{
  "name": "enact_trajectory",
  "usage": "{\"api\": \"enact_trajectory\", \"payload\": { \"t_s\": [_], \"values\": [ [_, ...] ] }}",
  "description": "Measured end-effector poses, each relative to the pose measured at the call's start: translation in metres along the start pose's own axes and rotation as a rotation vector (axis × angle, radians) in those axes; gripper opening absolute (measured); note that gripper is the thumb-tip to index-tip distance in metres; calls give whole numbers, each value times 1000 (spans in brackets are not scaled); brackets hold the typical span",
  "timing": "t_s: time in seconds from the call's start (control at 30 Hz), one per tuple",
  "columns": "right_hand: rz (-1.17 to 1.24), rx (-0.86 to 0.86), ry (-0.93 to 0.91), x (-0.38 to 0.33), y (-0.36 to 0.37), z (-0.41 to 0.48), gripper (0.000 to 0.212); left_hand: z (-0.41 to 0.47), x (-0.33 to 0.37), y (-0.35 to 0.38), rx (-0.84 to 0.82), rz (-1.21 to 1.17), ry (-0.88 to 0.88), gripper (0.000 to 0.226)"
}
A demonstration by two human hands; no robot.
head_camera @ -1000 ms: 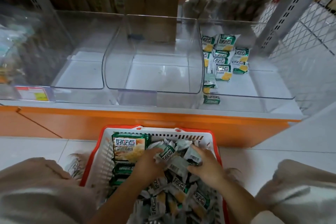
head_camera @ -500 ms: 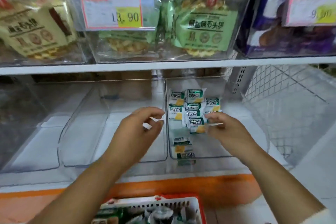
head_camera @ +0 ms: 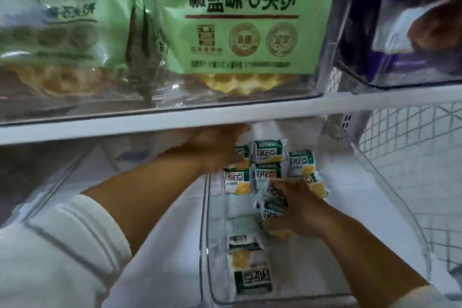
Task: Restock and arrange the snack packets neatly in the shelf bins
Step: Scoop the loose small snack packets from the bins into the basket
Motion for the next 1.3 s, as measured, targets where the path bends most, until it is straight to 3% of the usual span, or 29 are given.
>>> {"api": "enact_trajectory", "payload": {
  "t_s": [0.07, 0.17, 0.27, 0.43, 0.67, 0.83, 0.93, 1.07, 1.17, 1.3],
  "values": [
    [35, -16, 16, 10, 2, -1, 105, 13, 8, 10, -40, 31, 9, 83],
    [130, -39, 43, 21, -1, -7, 96, 31, 17, 31, -92, 88, 8, 86],
    [170, -78, 58, 28, -4, -18, 89, 43, 13, 48, -98, 116, -15, 75],
    [202, -95, 115, 44, -6, -26, 103, 43, 6, 56, -206, 65, -50, 57],
    [222, -25, 118, 41, -10, -31, 93, 32, 8, 62, -240, 31, -94, 66],
    [283, -65, 83, 35, -9, -34, 112, 31, 9, 66, -246, -64, -137, 89],
    [297, -116, 65, 27, -7, -33, 116, 33, 12, 68, -284, 43, -128, 72],
    [307, -95, 54, 25, -9, -31, 105, 35, 10, 68, -283, 198, -114, 72],
    [323, -87, 54, 23, -9, -32, 90, 37, 10, 69, -270, 164, -63, 62],
    [319, -40, 33, 23, -11, -30, 92, 31, 17, 61, -203, -2, -37, 45]
  ]
}}
Point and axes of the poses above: each hand's wrist, its own z-axis towards the middle knuckle, its own y-axis out of the palm, x = y × z, the point moved 3 cm from there along z, towards the middle knuckle, and after that the axes turned 14 degrees about -z, right-handed, at the moved point
